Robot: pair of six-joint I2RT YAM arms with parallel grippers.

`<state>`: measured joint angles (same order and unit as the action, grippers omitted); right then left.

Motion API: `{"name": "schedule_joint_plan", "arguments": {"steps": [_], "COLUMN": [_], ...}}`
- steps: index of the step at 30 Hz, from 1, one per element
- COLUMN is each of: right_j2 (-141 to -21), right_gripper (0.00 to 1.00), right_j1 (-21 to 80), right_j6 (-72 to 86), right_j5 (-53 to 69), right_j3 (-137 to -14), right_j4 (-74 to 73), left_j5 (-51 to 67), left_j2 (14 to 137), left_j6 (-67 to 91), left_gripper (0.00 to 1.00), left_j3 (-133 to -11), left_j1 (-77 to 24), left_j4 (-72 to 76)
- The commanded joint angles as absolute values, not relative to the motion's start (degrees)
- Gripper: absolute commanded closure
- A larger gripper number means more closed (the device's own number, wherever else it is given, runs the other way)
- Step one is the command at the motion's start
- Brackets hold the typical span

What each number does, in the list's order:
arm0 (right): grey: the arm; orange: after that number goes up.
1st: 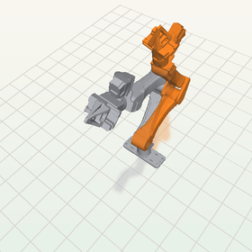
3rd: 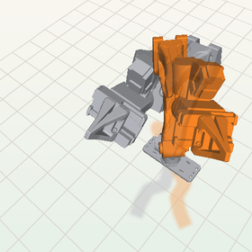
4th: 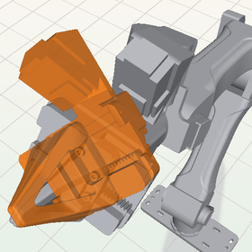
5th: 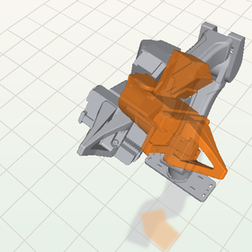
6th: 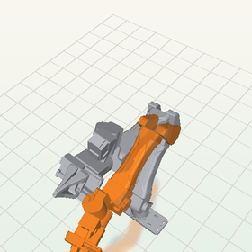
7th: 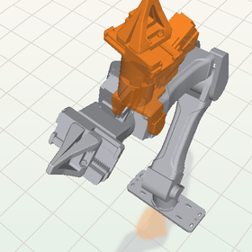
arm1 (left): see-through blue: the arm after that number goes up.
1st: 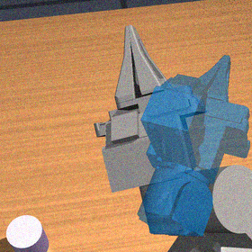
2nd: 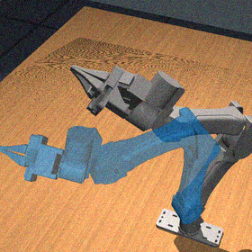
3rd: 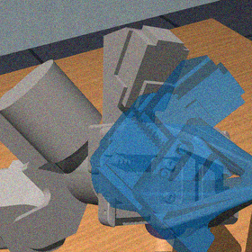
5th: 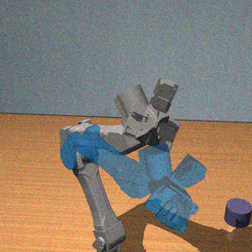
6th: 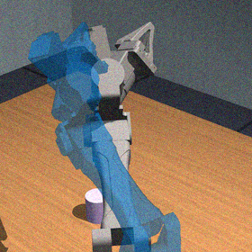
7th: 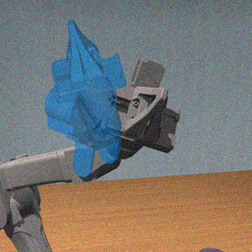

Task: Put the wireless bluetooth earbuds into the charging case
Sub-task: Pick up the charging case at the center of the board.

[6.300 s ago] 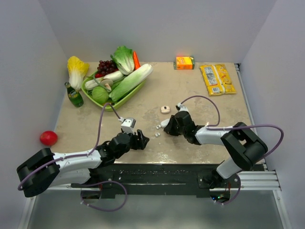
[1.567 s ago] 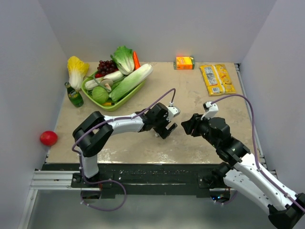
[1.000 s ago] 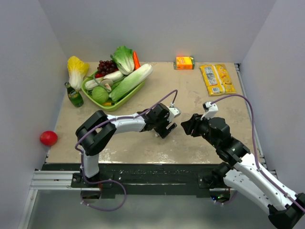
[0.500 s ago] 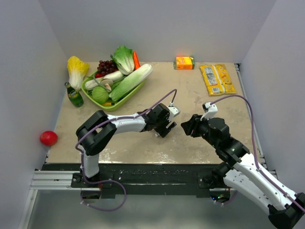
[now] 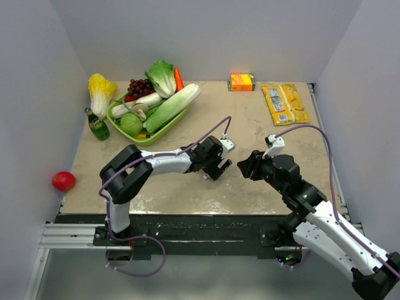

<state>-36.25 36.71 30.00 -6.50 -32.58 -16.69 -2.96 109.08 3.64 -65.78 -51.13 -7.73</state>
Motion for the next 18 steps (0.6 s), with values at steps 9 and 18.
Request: {"name": "schedule_joint_plan", "arguments": {"steps": [9,18], "right_j2": [-35.77,-35.51], "right_gripper": [0.54,0.54], "right_j1": [36.65,36.65], "right_j6": [29.97,30.06], "right_j5": [-7.12,-7.12], "right_j3": [-32.52,-32.34], "right_j4": [-15.03,-15.21], "left_j5": [-6.86,-7.11], "left_j2": [110.3,109.6], "left_j6": [4.57,5.01], "left_gripper": [0.23,0.53], "left_j3": [-65.57,-64.25], "left_j1": [-52.38,-52.82], "left_j4": [-14.58,-14.86]}}
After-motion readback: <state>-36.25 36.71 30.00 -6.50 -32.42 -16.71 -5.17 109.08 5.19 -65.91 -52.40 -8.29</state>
